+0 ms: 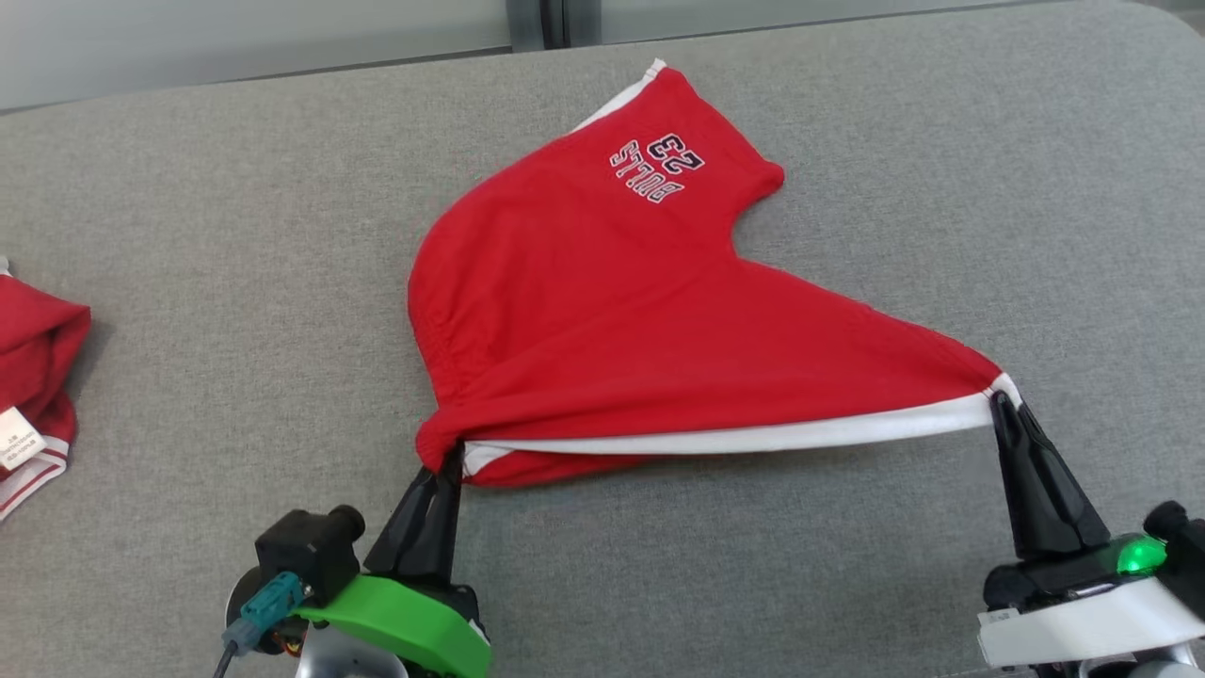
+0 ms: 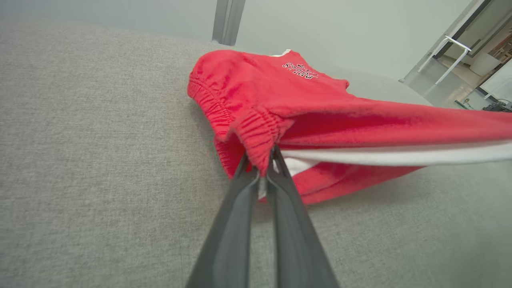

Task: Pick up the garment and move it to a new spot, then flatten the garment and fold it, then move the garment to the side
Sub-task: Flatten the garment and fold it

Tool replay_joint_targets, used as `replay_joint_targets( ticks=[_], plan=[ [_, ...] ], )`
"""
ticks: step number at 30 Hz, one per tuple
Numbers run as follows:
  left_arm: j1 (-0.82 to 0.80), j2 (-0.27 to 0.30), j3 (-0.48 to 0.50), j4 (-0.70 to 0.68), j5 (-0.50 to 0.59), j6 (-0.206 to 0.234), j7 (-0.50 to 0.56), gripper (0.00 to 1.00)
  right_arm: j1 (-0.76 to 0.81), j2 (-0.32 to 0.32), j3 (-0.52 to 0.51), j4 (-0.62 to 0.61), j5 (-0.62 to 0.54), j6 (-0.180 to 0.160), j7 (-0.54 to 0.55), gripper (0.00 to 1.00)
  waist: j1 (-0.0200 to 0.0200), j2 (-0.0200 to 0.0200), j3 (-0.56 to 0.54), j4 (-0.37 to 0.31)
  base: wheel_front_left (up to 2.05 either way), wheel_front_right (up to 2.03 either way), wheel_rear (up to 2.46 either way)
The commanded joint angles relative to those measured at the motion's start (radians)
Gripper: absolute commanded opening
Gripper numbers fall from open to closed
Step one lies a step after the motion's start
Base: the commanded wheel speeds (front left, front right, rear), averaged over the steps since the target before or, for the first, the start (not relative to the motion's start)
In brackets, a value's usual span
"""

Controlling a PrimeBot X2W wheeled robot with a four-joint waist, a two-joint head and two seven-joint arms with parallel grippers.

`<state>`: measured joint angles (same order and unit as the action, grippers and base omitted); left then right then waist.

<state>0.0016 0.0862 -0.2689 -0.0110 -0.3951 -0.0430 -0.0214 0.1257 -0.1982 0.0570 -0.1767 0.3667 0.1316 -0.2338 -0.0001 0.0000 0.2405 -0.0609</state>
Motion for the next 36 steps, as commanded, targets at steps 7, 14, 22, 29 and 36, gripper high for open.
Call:
replay_joint_targets(
  ticks=[7, 14, 22, 29, 36],
  plan=[
    [0.053, 0.037, -0.023, -0.158, -0.017, 0.017, 0.125, 0.00, 0.012, -0.005, -0.083, -0.071, -0.012, -0.002, 0.064, 0.00, 0.0001, 0.0000, -0.016, 0.015, 0.00, 0.00, 0.00],
    [-0.097, 0.026, -0.030, -0.112, -0.032, -0.011, 0.132, 0.00, -0.206, -0.065, -0.102, 0.040, 0.032, -0.002, 0.070, 0.00, 0.0001, 0.0000, 0.087, 0.061, 0.00, 0.00, 0.00],
    [-0.316, 0.003, -0.007, 0.006, -0.049, -0.030, 0.064, 0.00, -0.629, -0.178, 0.032, 0.291, 0.109, -0.002, 0.122, 0.00, 0.0001, 0.0000, 0.264, 0.128, 0.00, 0.00, 0.00],
    [-0.447, -0.012, -0.006, 0.095, -0.062, -0.038, -0.004, 0.00, -0.915, -0.243, 0.163, 0.512, 0.166, -0.002, 0.134, 0.00, 0.0001, 0.0000, 0.340, 0.192, 0.00, 0.00, 0.00],
    [-0.524, -0.021, -0.022, 0.197, -0.080, -0.049, -0.055, 0.00, -1.102, -0.247, 0.299, 0.718, 0.213, -0.002, 0.105, 0.00, 0.0001, 0.0000, 0.369, 0.221, 0.00, 0.00, 0.00]
  ],
)
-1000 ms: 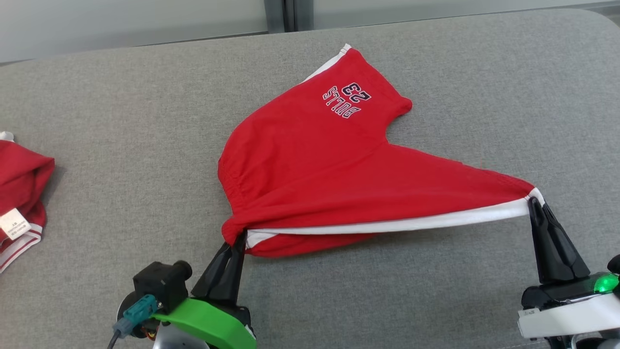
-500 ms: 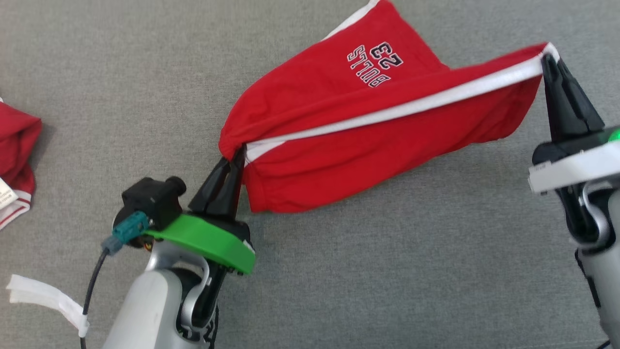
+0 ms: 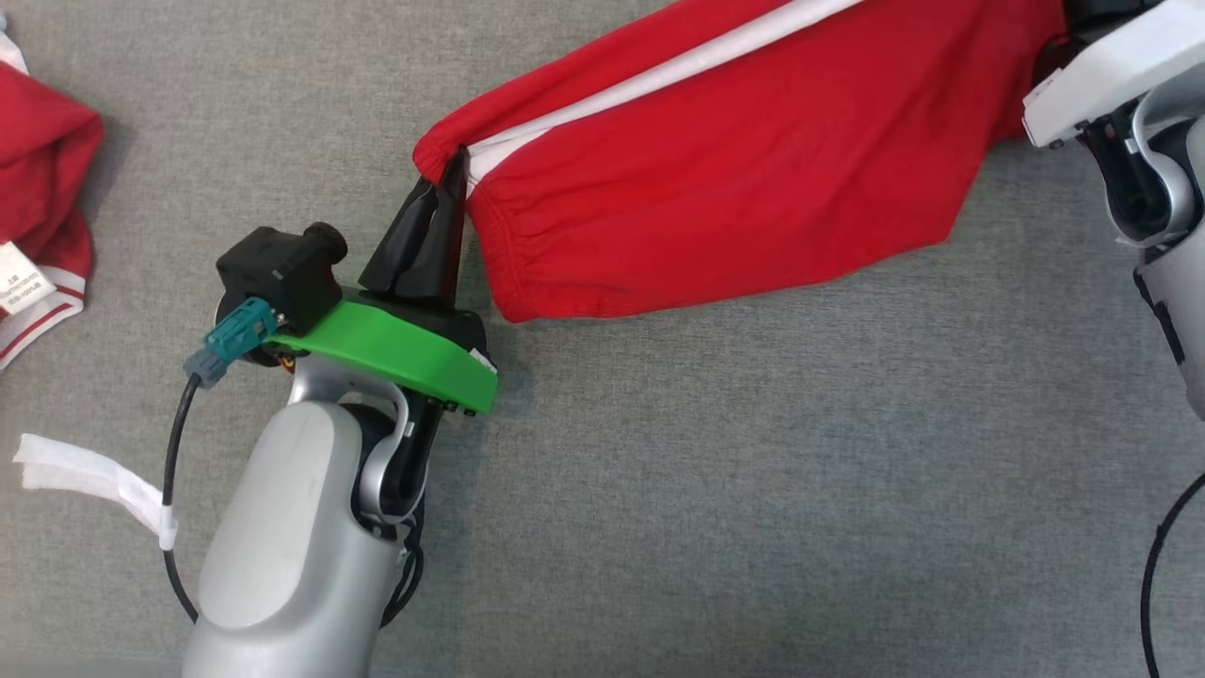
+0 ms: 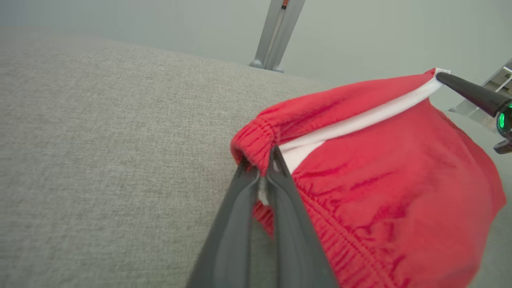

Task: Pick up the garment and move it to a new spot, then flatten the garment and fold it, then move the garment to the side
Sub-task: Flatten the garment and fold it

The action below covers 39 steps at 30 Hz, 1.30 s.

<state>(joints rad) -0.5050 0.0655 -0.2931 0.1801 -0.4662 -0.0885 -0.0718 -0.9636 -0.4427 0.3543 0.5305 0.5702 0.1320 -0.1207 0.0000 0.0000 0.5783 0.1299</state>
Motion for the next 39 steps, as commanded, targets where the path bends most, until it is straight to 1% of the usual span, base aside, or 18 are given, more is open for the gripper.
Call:
replay_joint_targets(
  ticks=[1, 2, 3, 4, 5, 8, 12, 14, 17, 20, 23, 27, 31, 35, 39],
  plan=[
    [-0.025, -0.001, -0.001, 0.016, -0.008, -0.005, -0.012, 0.00, -0.028, -0.002, 0.016, 0.035, 0.013, -0.002, -0.010, 0.00, 0.0000, 0.0000, 0.033, 0.032, 0.00, 0.00, 0.00],
    [-0.033, -0.002, -0.006, 0.027, -0.009, -0.007, -0.015, 0.00, -0.041, -0.002, 0.029, 0.058, 0.017, -0.003, -0.015, 0.00, 0.0000, 0.0000, 0.034, 0.033, 0.00, 0.00, 0.00],
    [-0.041, -0.003, -0.016, 0.040, -0.010, -0.009, -0.021, 0.46, -0.056, 0.001, 0.047, 0.077, 0.021, -0.002, -0.031, 0.00, 0.0000, 0.0000, 0.035, 0.035, 0.00, 0.00, 0.00],
    [-0.050, 0.001, -0.029, 0.054, 0.010, -0.010, -0.026, 1.00, -0.069, 0.003, 0.065, 0.097, 0.020, -0.002, -0.048, 0.40, 0.0000, 0.0000, 0.036, 0.034, 0.00, 0.00, 0.00],
    [-0.052, 0.001, -0.030, 0.064, 0.006, -0.012, -0.035, 1.00, -0.074, 0.003, 0.076, 0.113, 0.019, -0.002, -0.063, 1.00, 0.0000, 0.0000, 0.035, 0.033, 0.00, 0.00, 0.00],
    [-0.062, -0.001, -0.044, 0.086, 0.019, -0.006, -0.067, 1.00, -0.087, 0.007, 0.102, 0.146, 0.013, -0.002, -0.115, 1.00, 0.0000, 0.0000, 0.029, 0.025, 0.00, 0.00, 0.00],
    [-0.048, 0.001, -0.040, 0.090, 0.046, 0.021, -0.125, 1.00, -0.055, 0.013, 0.088, 0.133, -0.013, -0.002, -0.143, 1.00, 0.0000, 0.0000, 0.007, 0.007, 0.00, 0.00, 0.00],
    [-0.035, 0.005, -0.030, 0.072, 0.070, 0.045, -0.152, 1.00, -0.030, 0.016, 0.042, 0.067, -0.048, -0.002, -0.145, 1.00, 0.0000, 0.0000, -0.007, -0.005, 0.00, 0.00, 0.00],
    [-0.011, 0.014, -0.010, 0.038, 0.102, 0.084, -0.177, 1.00, 0.065, 0.040, -0.038, -0.037, -0.098, -0.002, -0.144, 1.00, 0.0000, 0.0000, -0.034, -0.028, 0.00, 0.00, 0.00],
    [0.010, 0.028, 0.019, 0.012, 0.127, 0.110, -0.188, 1.00, 0.157, 0.066, -0.115, -0.137, -0.143, -0.002, -0.144, 1.00, 0.0000, 0.0000, -0.066, -0.055, 0.00, 0.00, 0.00],
    [0.026, 0.048, 0.046, -0.011, 0.155, 0.136, -0.193, 1.00, 0.252, 0.099, -0.171, -0.219, -0.181, -0.002, -0.145, 1.00, 0.0000, 0.0000, -0.097, -0.085, 0.00, 0.00, 0.00],
    [0.045, 0.069, 0.076, -0.035, 0.180, 0.152, -0.194, 1.00, 0.353, 0.132, -0.223, -0.302, -0.214, -0.002, -0.145, 1.00, 0.0000, 0.0000, -0.135, -0.118, 0.00, 0.00, 0.00],
    [0.076, 0.081, 0.100, -0.038, 0.190, 0.158, -0.193, 1.00, 0.454, 0.161, -0.259, -0.360, -0.236, -0.002, -0.145, 1.00, 0.0000, 0.0000, -0.173, -0.151, 0.00, 0.00, 0.00],
    [0.123, 0.098, 0.115, -0.032, 0.195, 0.161, -0.193, 1.00, 0.547, 0.183, -0.275, -0.404, -0.247, -0.002, -0.145, 1.00, 0.0000, 0.0000, -0.211, -0.179, 0.00, 0.00, 0.00],
    [0.172, 0.103, 0.117, -0.030, 0.199, 0.164, -0.194, 1.00, 0.638, 0.198, -0.281, -0.435, -0.256, -0.002, -0.145, 1.00, 0.0000, 0.0000, -0.245, -0.193, 0.00, 0.00, 0.00]
  ],
)
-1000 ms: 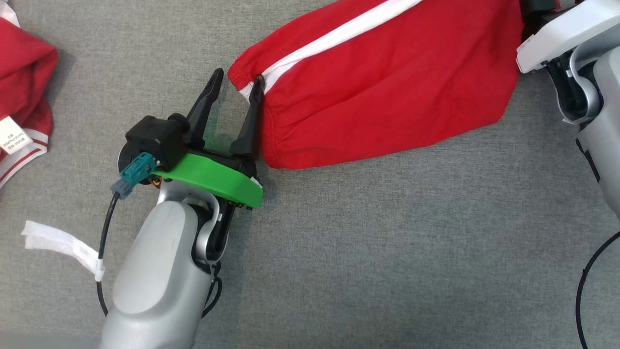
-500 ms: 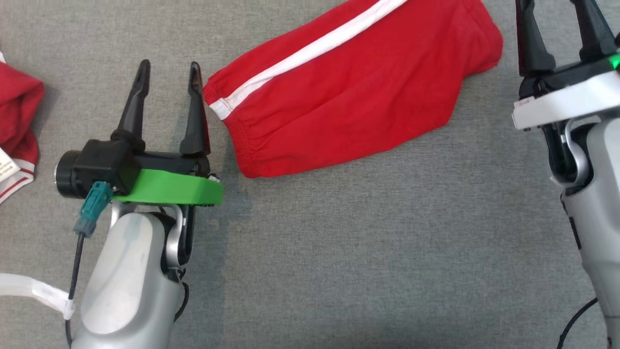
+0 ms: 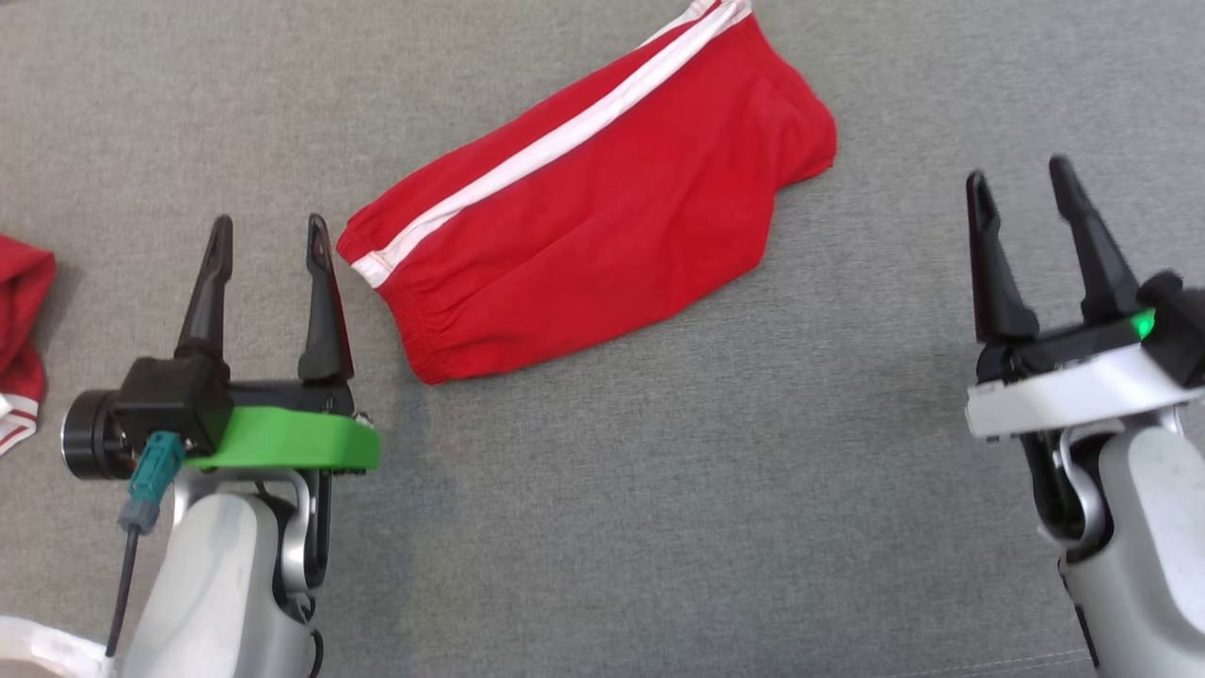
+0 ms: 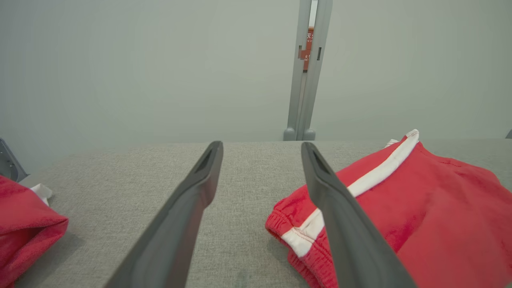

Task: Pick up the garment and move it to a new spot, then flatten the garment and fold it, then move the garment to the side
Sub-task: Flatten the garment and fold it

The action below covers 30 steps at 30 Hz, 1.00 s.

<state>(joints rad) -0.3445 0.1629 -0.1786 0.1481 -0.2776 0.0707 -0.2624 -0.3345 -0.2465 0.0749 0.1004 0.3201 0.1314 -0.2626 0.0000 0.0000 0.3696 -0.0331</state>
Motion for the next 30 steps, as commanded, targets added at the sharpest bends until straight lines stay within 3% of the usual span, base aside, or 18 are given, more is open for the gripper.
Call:
replay_joint_targets(
  ticks=[1, 12, 30],
  plan=[
    [0.024, 0.008, 0.002, 0.002, 0.013, 0.007, -0.003, 1.00, 0.028, 0.004, -0.003, -0.014, -0.008, -0.001, -0.003, 1.00, 0.0000, 0.0000, -0.043, -0.031, 0.00, 0.00, 0.00],
    [0.115, 0.006, -0.012, 0.007, -0.001, 0.019, 0.000, 1.00, 0.165, 0.033, -0.027, -0.102, -0.023, -0.001, 0.038, 1.00, 0.0000, 0.0000, -0.092, -0.039, 0.00, 0.00, 0.00],
    [0.090, 0.010, -0.025, -0.013, -0.002, 0.031, 0.001, 1.00, 0.156, 0.025, -0.049, -0.150, -0.022, -0.001, 0.067, 1.00, 0.0000, 0.0000, -0.067, -0.019, 0.00, 0.00, 0.00]
  ],
)
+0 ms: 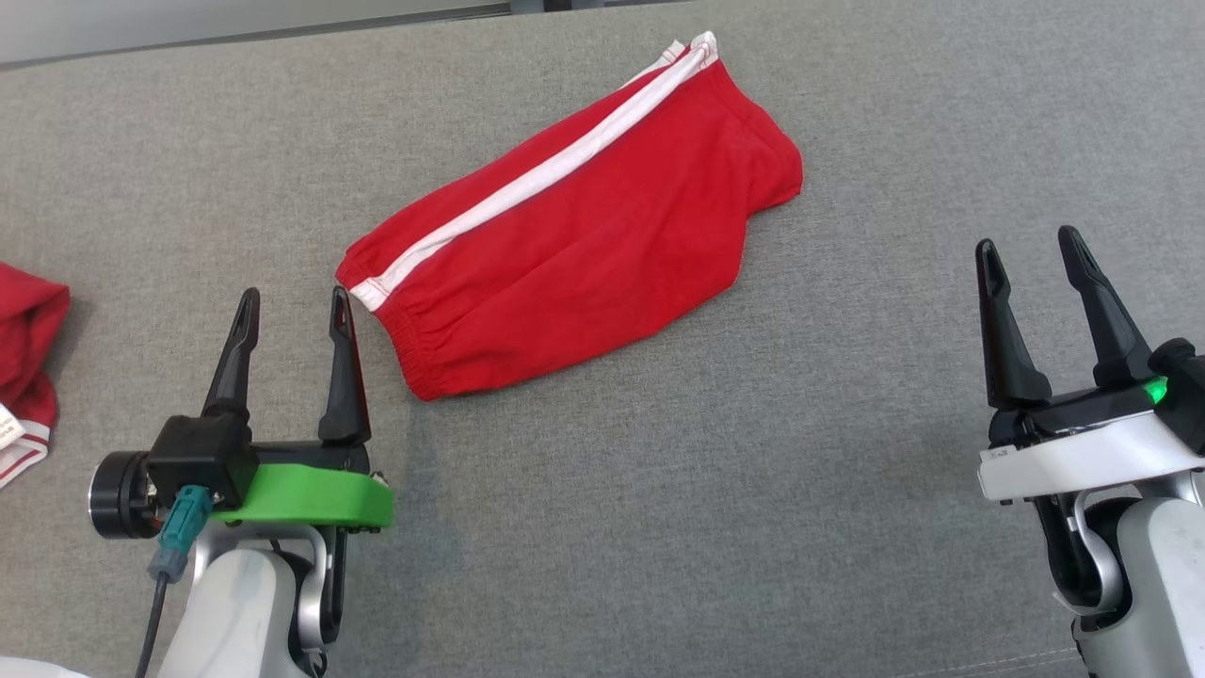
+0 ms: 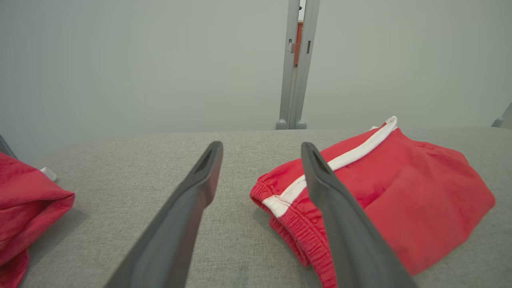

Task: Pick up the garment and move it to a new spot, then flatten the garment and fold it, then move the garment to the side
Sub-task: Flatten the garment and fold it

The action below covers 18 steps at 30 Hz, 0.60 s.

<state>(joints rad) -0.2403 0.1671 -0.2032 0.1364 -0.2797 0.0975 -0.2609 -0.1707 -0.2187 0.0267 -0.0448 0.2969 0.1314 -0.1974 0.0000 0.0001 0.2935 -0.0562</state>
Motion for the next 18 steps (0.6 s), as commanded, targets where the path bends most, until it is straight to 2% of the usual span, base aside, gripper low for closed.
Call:
replay_joint_targets(
  ticks=[1, 13, 18],
  plan=[
    [-0.020, 0.007, 0.001, -0.004, 0.000, 0.006, -0.001, 1.00, -0.014, -0.004, 0.000, -0.005, 0.001, -0.001, 0.005, 1.00, 0.0000, -0.0001, 0.015, 0.006, 0.00, 0.00, 0.00],
    [-0.114, -0.012, -0.009, -0.029, 0.019, 0.000, -0.004, 1.00, -0.164, -0.087, 0.022, 0.037, 0.030, -0.001, 0.047, 1.00, 0.0000, -0.0001, 0.150, 0.073, 0.00, 0.00, 0.00],
    [-0.157, -0.029, -0.013, -0.044, 0.031, -0.010, -0.004, 1.00, -0.274, -0.138, 0.066, 0.105, 0.059, -0.001, 0.069, 1.00, 0.0000, -0.0001, 0.207, 0.110, 0.00, 0.00, 0.00]
  ],
)
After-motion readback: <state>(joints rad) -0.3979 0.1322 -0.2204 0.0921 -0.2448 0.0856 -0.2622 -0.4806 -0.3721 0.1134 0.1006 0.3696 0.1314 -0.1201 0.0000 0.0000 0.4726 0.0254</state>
